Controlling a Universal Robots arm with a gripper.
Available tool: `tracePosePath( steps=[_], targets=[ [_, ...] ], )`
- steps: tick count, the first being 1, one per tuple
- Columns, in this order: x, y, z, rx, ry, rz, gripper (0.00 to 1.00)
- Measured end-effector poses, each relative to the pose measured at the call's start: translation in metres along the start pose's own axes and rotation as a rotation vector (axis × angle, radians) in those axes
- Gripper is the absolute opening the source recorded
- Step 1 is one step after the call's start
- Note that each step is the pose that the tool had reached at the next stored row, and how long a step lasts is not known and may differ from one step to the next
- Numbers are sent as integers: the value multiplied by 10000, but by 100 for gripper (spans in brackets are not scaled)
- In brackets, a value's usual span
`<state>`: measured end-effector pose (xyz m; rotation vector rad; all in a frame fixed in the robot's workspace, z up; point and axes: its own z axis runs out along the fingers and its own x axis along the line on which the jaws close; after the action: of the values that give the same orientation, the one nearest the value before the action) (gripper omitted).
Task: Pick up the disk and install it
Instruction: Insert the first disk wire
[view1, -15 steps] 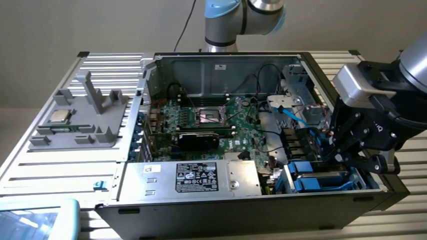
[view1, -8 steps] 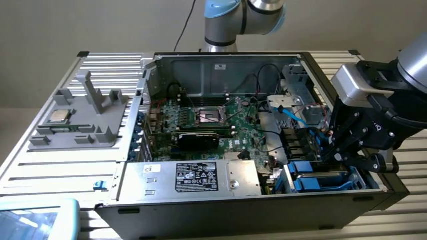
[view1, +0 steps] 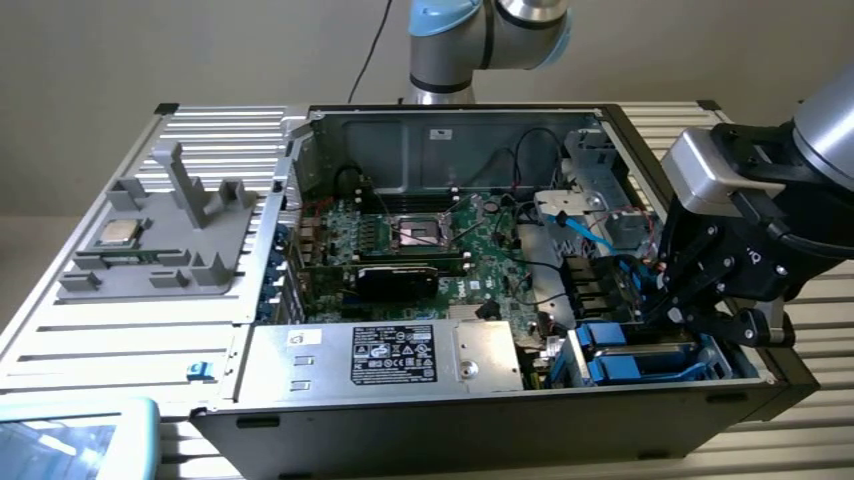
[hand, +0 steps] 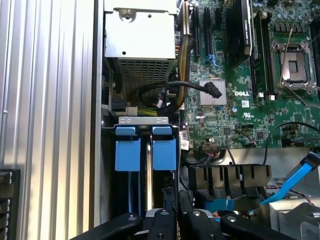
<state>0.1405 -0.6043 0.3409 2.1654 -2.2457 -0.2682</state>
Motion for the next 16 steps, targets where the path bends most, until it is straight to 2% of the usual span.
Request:
tracePosePath(
  steps=[16],
  targets=[
    [3,5,22,15,-18,135,15]
  ],
)
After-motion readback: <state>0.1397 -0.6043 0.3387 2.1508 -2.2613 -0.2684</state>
